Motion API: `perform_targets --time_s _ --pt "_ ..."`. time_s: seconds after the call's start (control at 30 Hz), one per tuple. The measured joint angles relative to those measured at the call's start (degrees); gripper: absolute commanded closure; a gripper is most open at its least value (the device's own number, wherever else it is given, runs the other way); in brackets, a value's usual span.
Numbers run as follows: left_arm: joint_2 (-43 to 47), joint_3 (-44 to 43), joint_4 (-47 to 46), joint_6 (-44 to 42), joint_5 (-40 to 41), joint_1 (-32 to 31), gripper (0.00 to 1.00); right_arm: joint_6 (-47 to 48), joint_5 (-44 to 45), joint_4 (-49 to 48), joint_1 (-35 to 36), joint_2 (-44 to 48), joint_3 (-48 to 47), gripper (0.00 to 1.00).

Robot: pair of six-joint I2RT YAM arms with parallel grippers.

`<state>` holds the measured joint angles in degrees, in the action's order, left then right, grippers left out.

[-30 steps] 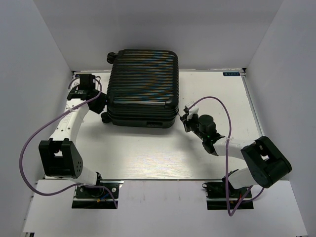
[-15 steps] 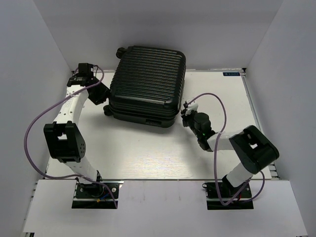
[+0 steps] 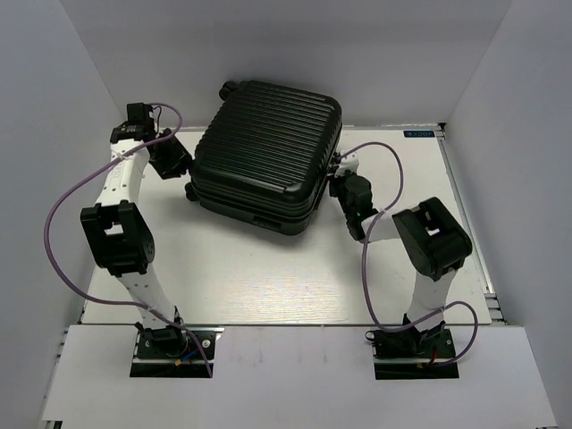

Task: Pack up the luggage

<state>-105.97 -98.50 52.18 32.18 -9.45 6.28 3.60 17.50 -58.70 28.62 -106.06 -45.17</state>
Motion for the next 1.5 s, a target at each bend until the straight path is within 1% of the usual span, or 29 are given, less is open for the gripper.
perform_targets --time_s 0.23,0.33,0.5,0.67,0.73,0.8,0.9,1.0,1.17,1.3,1.37,1.43,1.5 --pt "-6.9 -10.2 5.2 -6.7 -1.9 1.6 1.00 -0.7 0.7 0.3 -4.9 -9.5 -12.2 1.00" --pt "-9.3 -14.1 7.6 -9.1 -2.2 2.0 1.00 -1.2 0.0 0.7 -6.7 -11.5 -15.0 1.00" --pt "-13.4 -20.1 10.0 -14.2 -4.8 3.9 1.00 -1.7 -2.8 1.9 -9.0 -14.3 -19.2 1.00" --pt "-14.0 -20.5 8.9 -17.2 -7.0 5.0 1.00 -1.1 -11.9 2.0 -11.8 -19.1 -25.2 1.00" --pt "-14.5 -21.0 9.0 -18.1 -7.8 5.2 1.00 -0.7 -17.4 2.0 -13.3 -20.8 -27.1 1.00" --pt "-15.2 -21.9 9.2 -19.0 -8.4 5.4 1.00 0.2 -24.8 2.5 -15.1 -21.9 -28.5 1.00" --pt "-17.0 -24.4 9.2 -20.3 -9.8 5.9 1.00 1.8 -33.7 3.8 -16.8 -21.8 -28.9 1.00" --pt "-18.6 -26.1 7.4 -21.0 -11.3 6.3 1.00 3.8 -39.6 5.0 -17.4 -20.1 -26.8 1.00" --pt "-19.6 -26.1 0.4 -23.0 -11.8 6.4 1.00 3.5 -46.0 5.4 -18.1 -15.1 -20.0 1.00" --pt "-21.2 -27.3 -8.9 -24.5 -8.9 5.0 1.00 0.9 -48.3 4.0 -17.3 -10.0 -11.7 1.00" --pt "-22.4 -28.2 -13.3 -24.4 -7.1 4.2 1.00 -0.5 -49.0 3.3 -15.9 -6.9 -7.2 1.00" --pt "-24.4 -28.9 -20.0 -23.3 -5.3 3.3 1.00 -1.6 -49.0 3.4 -14.1 -3.6 -3.1 1.00" --pt "-25.6 -29.0 -24.5 -22.6 -4.1 2.8 1.00 -2.4 -49.0 4.9 -11.9 0.8 1.4 1.00"
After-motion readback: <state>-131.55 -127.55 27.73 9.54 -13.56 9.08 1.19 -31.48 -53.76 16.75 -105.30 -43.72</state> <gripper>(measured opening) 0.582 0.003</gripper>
